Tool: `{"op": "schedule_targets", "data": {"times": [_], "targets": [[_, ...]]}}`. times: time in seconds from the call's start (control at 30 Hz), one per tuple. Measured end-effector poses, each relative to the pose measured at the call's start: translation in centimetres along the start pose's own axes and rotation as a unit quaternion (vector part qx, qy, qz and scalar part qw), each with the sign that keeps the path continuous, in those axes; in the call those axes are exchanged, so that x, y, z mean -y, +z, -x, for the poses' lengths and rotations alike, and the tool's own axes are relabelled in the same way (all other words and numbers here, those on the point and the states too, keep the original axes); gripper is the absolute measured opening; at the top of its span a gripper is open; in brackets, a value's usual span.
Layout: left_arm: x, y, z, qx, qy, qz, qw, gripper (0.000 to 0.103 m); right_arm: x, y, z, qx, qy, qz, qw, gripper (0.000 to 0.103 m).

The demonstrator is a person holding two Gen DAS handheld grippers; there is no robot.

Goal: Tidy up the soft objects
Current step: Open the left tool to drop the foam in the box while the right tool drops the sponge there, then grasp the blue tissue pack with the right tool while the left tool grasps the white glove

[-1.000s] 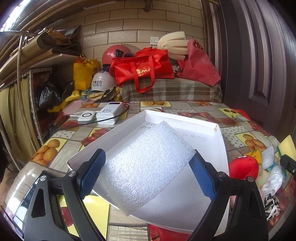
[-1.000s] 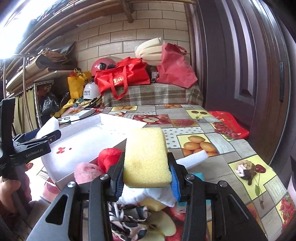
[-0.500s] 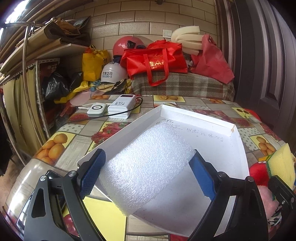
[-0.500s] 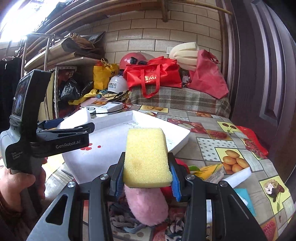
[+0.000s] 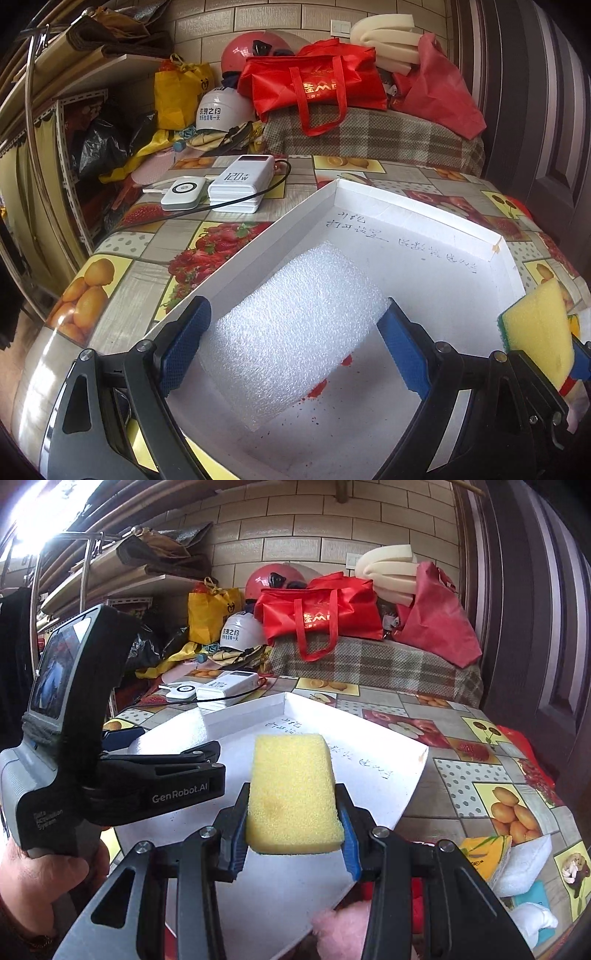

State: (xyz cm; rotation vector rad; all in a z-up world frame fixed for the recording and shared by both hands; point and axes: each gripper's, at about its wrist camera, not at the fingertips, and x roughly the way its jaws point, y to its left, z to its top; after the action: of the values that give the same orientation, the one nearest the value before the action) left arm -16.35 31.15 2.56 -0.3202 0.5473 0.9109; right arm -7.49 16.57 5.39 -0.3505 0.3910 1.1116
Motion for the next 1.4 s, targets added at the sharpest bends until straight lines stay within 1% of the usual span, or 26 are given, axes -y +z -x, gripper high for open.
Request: {"op": "schedule_targets", "data": {"times": [0.1, 0.2, 0.23, 0.27, 0.3, 0.33, 0.37, 0.4, 0.57, 0.7, 0.77, 0.87, 1.0, 1.07, 1.17, 1.23, 1.3, 1.4], "targets": [[0.6, 0.1, -0.4, -0.010, -0.003, -0.015, 0.9998, 0.092, 0.5, 0.0, -0.9, -0.023, -0.006, -0.015, 1.000, 0.042], [1.0, 0.0, 0.1, 0.003, 0.003, -0.026, 0.9997, 0.092, 0.5, 0.0, -1.1, -0.031, -0.007, -0.019, 0.999, 0.043], [1.1, 0.0, 0.3, 0.008, 0.006, -0.027, 0.9996, 0.093, 0.4, -0.1, -1.2, -0.034, -0.009, -0.017, 0.999, 0.052], [0.9, 0.0, 0.5, 0.014, 0.011, -0.023, 0.9996, 0.093, 0.3, -0.1, -1.2, -0.035, -0.014, -0.015, 0.999, 0.073], [0.6, 0.0, 0.8, 0.020, 0.019, -0.014, 0.9995, 0.093, 0.2, 0.0, -1.2, -0.034, -0.023, -0.014, 0.999, 0.081], [0.1, 0.0, 1.0, 0.025, 0.019, -0.004, 0.9995, 0.095, 0.3, 0.0, -1.0, -0.030, -0.027, -0.016, 0.999, 0.084], [-0.3, -0.1, 1.1, 0.028, 0.013, 0.005, 0.9995, 0.101, 0.3, 0.0, -0.8, -0.026, -0.024, -0.017, 0.999, 0.084], [-0.7, -0.1, 1.2, 0.030, 0.008, 0.014, 0.9994, 0.103, 0.3, 0.0, -0.6, -0.021, -0.023, -0.016, 0.999, 0.084], [-2.4, 0.0, 1.4, 0.038, 0.008, 0.058, 0.9976, 0.103, 0.0, 0.1, 0.1, -0.002, -0.025, -0.009, 1.000, 0.084], [-3.4, -0.3, 2.1, 0.055, 0.005, 0.084, 0.9949, 0.103, 0.2, 0.2, 0.4, 0.010, -0.023, -0.013, 1.000, 0.084], [-3.7, -0.4, 2.5, 0.063, -0.002, 0.092, 0.9937, 0.103, 0.4, 0.1, 0.7, 0.014, -0.020, -0.017, 1.000, 0.084], [-4.0, -0.9, 3.1, 0.063, -0.013, 0.099, 0.9930, 0.103, 0.3, -0.3, 1.5, 0.017, -0.013, -0.011, 1.000, 0.084], [-3.8, -1.6, 3.9, 0.056, -0.038, 0.102, 0.9925, 0.103, -0.3, -1.0, 3.4, 0.033, 0.004, 0.028, 0.999, 0.085], [-3.4, -2.0, 4.5, 0.057, -0.049, 0.098, 0.9924, 0.103, -0.5, -1.6, 5.0, 0.054, 0.017, 0.053, 0.997, 0.086], [-2.1, -2.6, 5.6, 0.061, -0.063, 0.080, 0.9929, 0.103, -0.8, -2.7, 7.2, 0.072, 0.011, 0.100, 0.992, 0.086], [-1.0, -3.0, 6.6, 0.070, -0.076, 0.057, 0.9929, 0.103, -0.1, -3.3, 8.5, 0.080, 0.003, 0.111, 0.991, 0.086], [0.5, -3.4, 7.6, 0.082, -0.088, 0.026, 0.9924, 0.103, 1.6, -3.7, 9.5, 0.080, -0.009, 0.101, 0.992, 0.086], [3.2, -4.2, 9.1, 0.088, -0.115, -0.033, 0.9889, 0.103, 6.0, -4.0, 10.5, 0.072, -0.041, 0.049, 0.995, 0.086]]}}
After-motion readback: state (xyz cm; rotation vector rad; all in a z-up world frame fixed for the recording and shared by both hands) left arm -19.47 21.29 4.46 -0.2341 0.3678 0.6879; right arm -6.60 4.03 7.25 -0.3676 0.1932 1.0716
